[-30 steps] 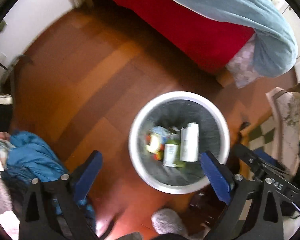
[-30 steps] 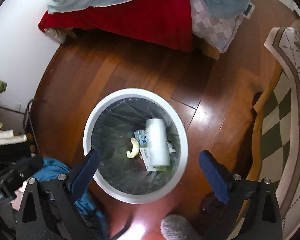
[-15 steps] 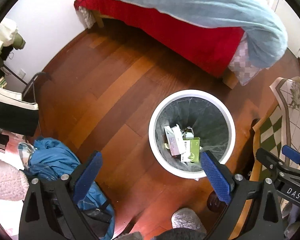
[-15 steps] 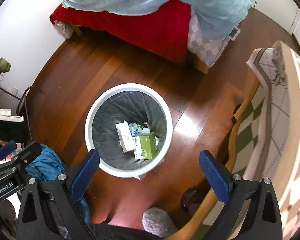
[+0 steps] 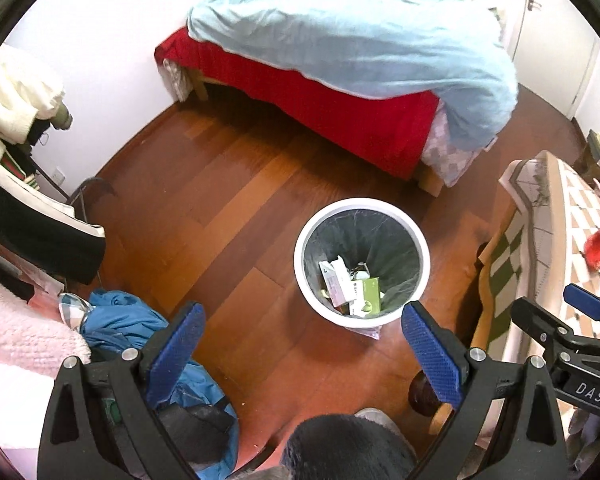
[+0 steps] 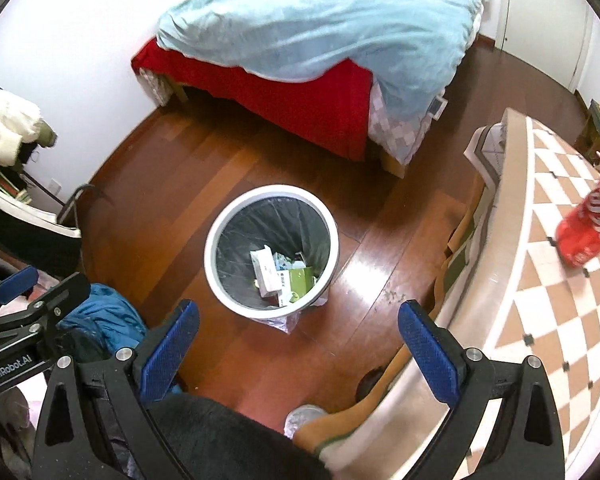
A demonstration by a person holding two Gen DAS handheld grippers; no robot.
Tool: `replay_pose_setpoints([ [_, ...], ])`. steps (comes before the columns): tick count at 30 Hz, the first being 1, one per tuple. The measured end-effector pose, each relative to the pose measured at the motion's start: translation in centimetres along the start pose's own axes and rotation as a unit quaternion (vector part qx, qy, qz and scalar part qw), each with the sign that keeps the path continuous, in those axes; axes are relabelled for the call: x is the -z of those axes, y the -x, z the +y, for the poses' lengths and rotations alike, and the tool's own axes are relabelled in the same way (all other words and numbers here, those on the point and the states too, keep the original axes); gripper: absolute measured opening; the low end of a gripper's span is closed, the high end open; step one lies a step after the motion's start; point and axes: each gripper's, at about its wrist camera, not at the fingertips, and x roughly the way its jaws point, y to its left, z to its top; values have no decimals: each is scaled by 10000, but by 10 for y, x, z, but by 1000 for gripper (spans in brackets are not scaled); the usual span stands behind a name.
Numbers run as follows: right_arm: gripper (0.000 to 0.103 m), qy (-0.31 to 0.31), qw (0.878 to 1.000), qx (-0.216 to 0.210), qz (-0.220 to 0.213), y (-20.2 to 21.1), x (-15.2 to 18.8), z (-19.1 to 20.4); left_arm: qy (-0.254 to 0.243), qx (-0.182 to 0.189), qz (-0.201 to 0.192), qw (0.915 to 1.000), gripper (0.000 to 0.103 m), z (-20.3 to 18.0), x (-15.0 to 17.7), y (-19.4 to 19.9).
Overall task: Collect trash
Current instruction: 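Grasp the red cola can with left tool while right tool grasps the clear plastic cup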
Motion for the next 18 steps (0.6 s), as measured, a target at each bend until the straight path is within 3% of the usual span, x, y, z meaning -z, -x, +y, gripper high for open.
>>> replay_pose_setpoints([
  [12, 101, -349, 9964, -419, -653, 98, 37, -10, -132, -52, -663, 9977, 100, -11, 27, 87],
  [18, 101, -1138, 9885, -544, -837, 136, 63, -64, -344, 63, -821, 9960, 100, -55, 34, 101],
])
